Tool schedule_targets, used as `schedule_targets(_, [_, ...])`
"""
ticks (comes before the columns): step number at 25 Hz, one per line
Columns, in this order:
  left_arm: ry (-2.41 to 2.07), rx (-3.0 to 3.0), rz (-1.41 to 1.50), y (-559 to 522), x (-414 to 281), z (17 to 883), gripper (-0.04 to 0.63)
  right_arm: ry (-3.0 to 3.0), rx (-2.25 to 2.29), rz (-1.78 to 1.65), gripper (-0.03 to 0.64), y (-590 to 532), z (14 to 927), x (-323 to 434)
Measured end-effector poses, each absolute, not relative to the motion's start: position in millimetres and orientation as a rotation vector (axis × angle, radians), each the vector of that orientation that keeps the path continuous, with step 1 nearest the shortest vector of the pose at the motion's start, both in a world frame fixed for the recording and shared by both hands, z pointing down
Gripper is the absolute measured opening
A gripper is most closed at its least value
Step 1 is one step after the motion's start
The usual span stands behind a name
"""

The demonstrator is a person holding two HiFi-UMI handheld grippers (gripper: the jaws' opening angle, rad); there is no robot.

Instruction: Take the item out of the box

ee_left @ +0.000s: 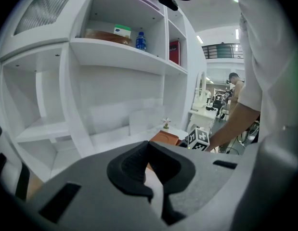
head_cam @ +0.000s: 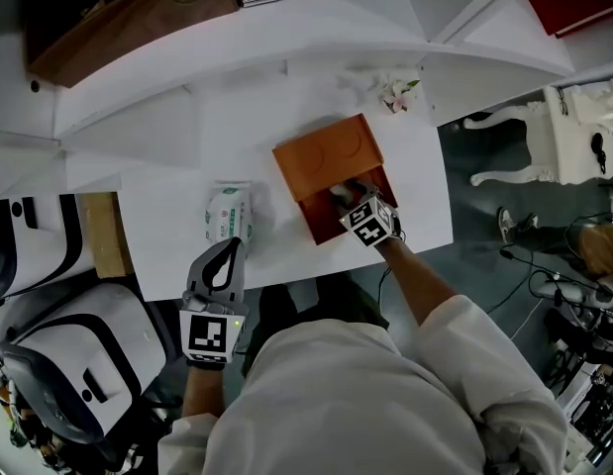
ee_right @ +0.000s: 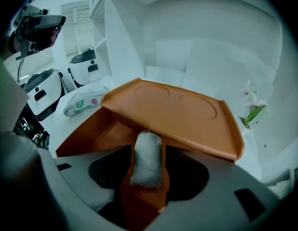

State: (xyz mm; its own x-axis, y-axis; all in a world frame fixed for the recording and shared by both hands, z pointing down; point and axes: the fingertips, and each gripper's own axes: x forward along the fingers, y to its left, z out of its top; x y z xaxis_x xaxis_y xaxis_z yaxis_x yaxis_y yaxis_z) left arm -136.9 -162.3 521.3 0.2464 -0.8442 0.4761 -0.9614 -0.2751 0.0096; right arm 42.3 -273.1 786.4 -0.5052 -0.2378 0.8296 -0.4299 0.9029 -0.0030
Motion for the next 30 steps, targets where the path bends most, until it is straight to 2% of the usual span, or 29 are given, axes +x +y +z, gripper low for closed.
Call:
schedule_targets(5, [-1.666,2.214,0.558,-164.8,-137.3,524.4,0.005,-2.102,0.453,0.263,0.217,-273.4,794.1,40.7])
schedule_targets(6, [-1.666,2.211,0.559,-164.7,-137.8,525.2,0.005,-2.1,0.453,0.262,0.194,-273.6,795.0,40.8])
schedule_targets(13, [-1.66,2.199,0.569,-162.7,-141.3,528.5,0.005,-2.094,0.439,0.262,0.176,-273.6,796.1,40.5])
schedule_targets(30, [-1.661,2.274,0.531,-160.2,-141.0,508.0,0.005,-2.107,0.466,0.221,0.175,-263.5,763.3,49.4])
